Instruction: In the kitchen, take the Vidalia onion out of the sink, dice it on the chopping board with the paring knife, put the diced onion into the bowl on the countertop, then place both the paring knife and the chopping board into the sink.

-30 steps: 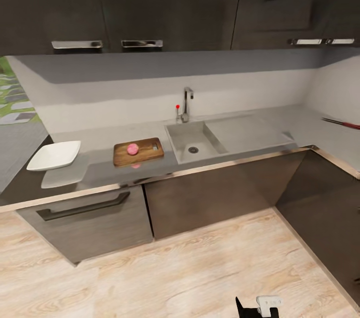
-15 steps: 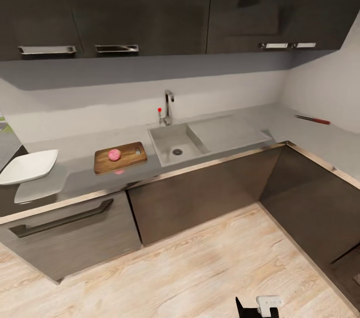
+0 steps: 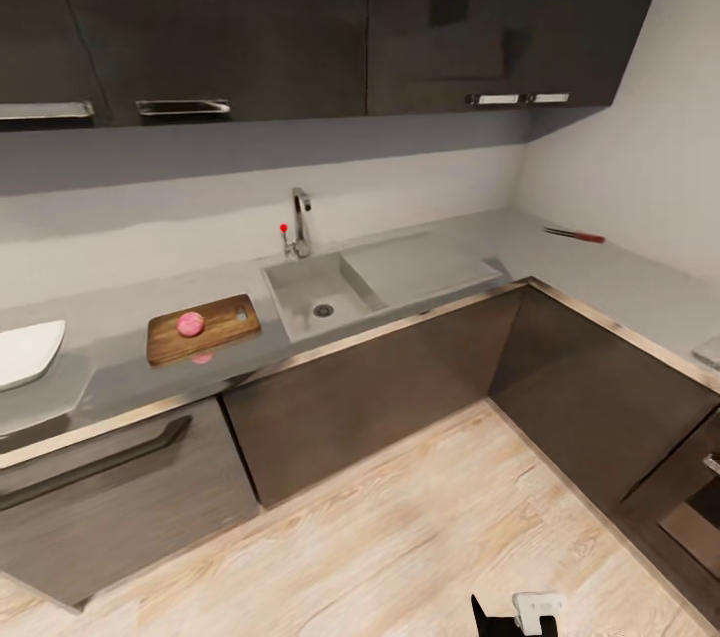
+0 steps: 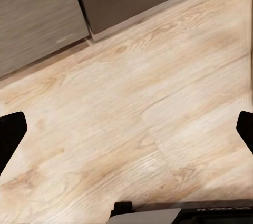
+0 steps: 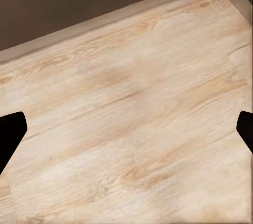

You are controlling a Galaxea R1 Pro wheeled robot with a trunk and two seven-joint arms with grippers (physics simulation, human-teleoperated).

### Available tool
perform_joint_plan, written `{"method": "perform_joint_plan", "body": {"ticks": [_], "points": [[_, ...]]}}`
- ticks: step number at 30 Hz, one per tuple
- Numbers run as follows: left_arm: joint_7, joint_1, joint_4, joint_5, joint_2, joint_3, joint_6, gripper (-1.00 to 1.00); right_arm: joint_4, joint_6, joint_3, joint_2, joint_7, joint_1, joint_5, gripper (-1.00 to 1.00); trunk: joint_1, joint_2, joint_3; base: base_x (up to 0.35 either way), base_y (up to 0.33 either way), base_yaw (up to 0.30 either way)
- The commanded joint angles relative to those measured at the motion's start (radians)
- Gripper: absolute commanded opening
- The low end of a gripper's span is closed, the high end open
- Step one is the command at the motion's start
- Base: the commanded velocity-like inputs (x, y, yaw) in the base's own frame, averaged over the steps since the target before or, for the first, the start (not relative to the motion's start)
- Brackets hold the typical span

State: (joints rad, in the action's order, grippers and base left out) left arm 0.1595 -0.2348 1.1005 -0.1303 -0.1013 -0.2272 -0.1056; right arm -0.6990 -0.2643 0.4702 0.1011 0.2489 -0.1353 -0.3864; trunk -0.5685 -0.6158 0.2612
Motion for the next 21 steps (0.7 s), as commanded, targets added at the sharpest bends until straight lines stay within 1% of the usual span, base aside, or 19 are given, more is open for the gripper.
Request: {"method": "perform_joint_plan", "body": {"ticks": [1, 21], "points": [[0.007, 0.0, 0.001, -0.01, -0.001, -0.004, -0.003, 1.0, 0.0, -0.004, 0.008, 0.002, 0.009, -0.001, -0.008, 1.0, 0.0, -0.001, 0.0, 0.0, 0.0, -0.223], [0.006, 0.0, -0.002, -0.011, -0.001, -0.004, -0.003, 1.0, 0.0, -0.004, 0.008, 0.002, 0.009, -0.001, -0.008, 1.0, 0.0, -0.001, -0.024, 0.0, 0.0, -0.223]]}}
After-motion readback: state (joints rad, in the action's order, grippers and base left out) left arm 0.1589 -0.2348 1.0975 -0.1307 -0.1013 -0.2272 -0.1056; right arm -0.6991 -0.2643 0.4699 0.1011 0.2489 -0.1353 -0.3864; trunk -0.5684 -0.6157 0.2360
